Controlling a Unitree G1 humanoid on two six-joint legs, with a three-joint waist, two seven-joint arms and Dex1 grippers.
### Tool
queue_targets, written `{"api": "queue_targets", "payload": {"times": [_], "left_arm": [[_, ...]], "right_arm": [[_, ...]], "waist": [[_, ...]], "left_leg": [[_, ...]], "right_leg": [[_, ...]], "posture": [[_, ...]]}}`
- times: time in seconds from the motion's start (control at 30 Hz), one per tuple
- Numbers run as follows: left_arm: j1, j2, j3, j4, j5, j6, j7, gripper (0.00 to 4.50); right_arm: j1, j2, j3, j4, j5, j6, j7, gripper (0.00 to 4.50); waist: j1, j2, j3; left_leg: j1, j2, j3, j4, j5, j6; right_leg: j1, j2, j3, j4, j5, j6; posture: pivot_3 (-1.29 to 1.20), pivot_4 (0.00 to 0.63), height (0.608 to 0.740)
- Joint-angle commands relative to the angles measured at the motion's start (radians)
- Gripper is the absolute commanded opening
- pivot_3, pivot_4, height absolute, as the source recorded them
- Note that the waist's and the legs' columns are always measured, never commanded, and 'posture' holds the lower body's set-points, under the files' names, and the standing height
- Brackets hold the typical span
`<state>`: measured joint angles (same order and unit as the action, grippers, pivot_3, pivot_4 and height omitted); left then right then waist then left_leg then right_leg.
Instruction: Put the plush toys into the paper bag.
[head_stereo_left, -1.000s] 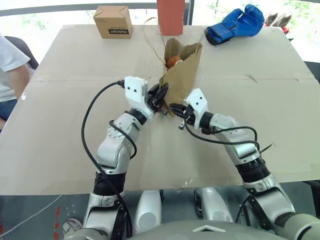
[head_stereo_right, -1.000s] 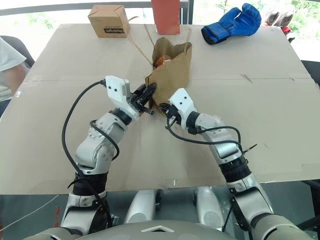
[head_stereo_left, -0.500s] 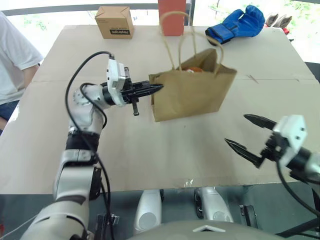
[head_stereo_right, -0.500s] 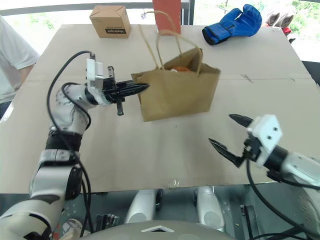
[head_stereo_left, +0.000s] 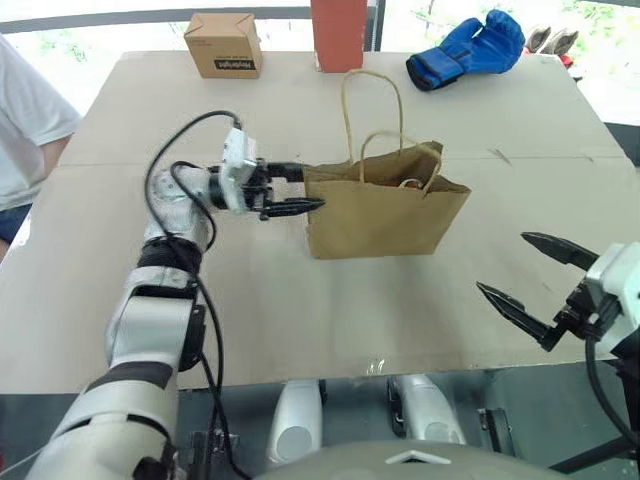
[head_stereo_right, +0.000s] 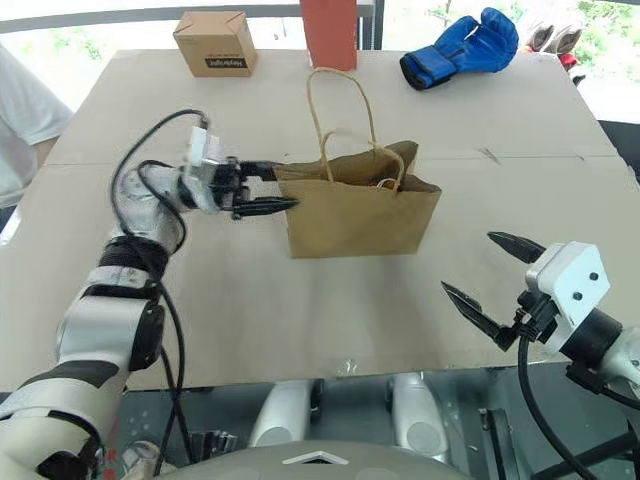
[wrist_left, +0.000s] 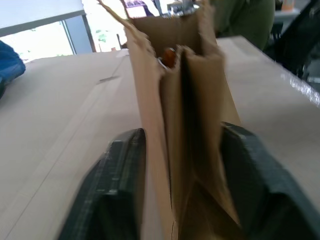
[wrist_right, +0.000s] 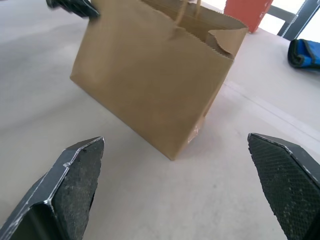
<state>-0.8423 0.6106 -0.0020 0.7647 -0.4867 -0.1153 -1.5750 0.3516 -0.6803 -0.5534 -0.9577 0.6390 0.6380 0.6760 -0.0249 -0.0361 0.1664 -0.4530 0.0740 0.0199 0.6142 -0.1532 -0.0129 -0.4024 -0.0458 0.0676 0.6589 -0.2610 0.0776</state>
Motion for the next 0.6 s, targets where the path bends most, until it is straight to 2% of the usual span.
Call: {"api": "queue_targets", "payload": {"times": [0.03,0.2,0.33,0.43,0.6], "left_arm": [[0.155,0.081,0.069,-0.302,-0.077,0.271,0.119,3.35],[0.470,0.185,0.182,-0.692,-0.156,0.538,0.294,3.35],[0.740,0.219,0.312,-0.939,-0.249,0.669,0.374,3.35],[0.877,0.213,0.370,-1.039,-0.253,0.674,0.413,3.35],[0.990,0.154,0.386,-1.104,-0.234,0.638,0.477,3.35]], "right_arm": [[0.010,-0.012,-0.024,0.038,-0.008,-0.058,0.030,4.50],[0.053,-0.024,-0.077,0.120,-0.016,-0.106,0.089,4.50],[0.118,-0.043,-0.143,0.183,-0.030,-0.147,0.160,4.50],[0.161,-0.053,-0.173,0.224,-0.052,-0.178,0.203,4.50],[0.181,-0.068,-0.177,0.258,-0.072,-0.205,0.234,4.50]], "waist": [[-0.002,0.000,0.000],[-0.004,0.000,0.000],[-0.002,0.001,0.000],[0.007,0.001,0.000],[0.015,0.002,-0.001]], "left_leg": [[0.000,0.000,0.000,0.000,0.000,0.000],[0.001,0.001,0.000,0.000,0.000,0.000],[0.004,0.001,0.001,-0.001,0.000,0.000],[0.004,0.001,0.002,-0.001,-0.003,-0.004],[0.004,0.000,0.004,-0.001,-0.003,-0.006]], "right_leg": [[0.000,0.000,0.000,0.001,0.000,0.000],[0.001,0.000,-0.001,0.001,0.000,0.000],[0.003,-0.003,-0.001,0.000,-0.001,0.000],[0.003,-0.006,-0.003,-0.002,-0.001,-0.001],[0.003,-0.011,-0.003,-0.006,-0.001,-0.001]], "posture": [[0.00,0.150,0.740],[0.00,0.150,0.740],[0.00,0.150,0.740],[0.00,0.150,0.740],[0.00,0.150,0.740]]}}
